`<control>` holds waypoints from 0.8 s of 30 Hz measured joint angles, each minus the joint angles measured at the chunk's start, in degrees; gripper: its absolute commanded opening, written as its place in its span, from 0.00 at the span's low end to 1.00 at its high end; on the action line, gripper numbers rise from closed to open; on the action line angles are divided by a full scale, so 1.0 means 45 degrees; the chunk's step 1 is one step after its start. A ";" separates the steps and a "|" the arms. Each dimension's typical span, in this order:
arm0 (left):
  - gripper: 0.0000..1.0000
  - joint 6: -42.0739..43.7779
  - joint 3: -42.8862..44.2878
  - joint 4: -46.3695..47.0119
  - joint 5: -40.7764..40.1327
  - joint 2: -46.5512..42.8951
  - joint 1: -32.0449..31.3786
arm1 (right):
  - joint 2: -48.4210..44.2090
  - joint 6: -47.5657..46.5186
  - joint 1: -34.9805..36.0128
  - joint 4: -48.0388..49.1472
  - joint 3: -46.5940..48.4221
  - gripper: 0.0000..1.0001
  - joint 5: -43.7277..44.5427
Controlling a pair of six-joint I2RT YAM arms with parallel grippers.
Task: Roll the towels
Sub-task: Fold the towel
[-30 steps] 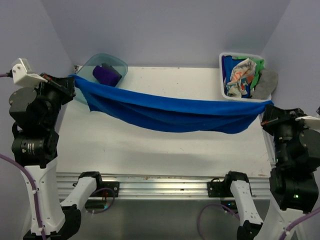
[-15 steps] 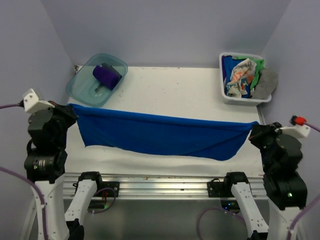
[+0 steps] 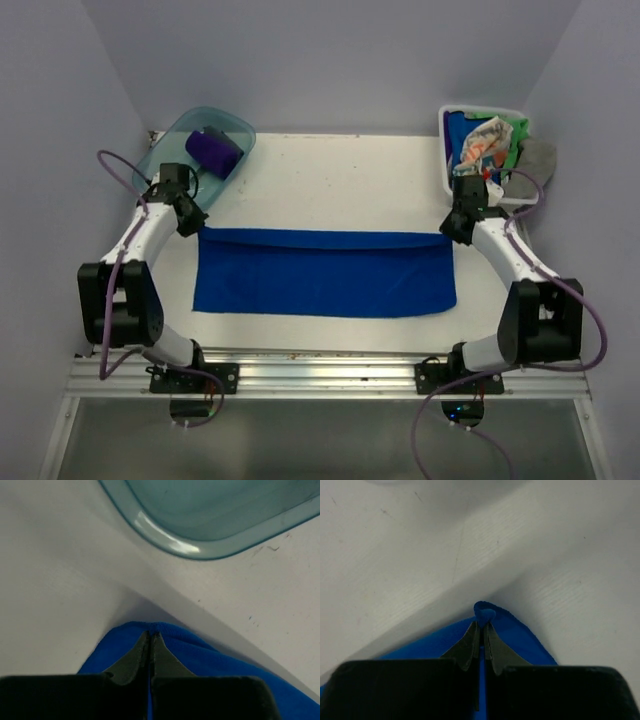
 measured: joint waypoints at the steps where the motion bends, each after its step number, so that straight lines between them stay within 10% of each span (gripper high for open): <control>1: 0.00 -0.0019 0.0379 0.0044 0.0019 0.0544 0.0000 | 0.0636 0.0000 0.0000 0.0160 0.0306 0.00 0.0005; 10: 0.00 -0.0029 0.3502 0.0525 0.0024 0.3376 0.0044 | 0.3536 -0.0092 0.0000 0.1214 0.3400 0.00 -0.0010; 24: 0.00 0.0199 0.1749 0.0359 0.0165 0.2565 0.0427 | 0.2851 -0.0486 -0.0141 0.1302 0.1671 0.00 -0.0563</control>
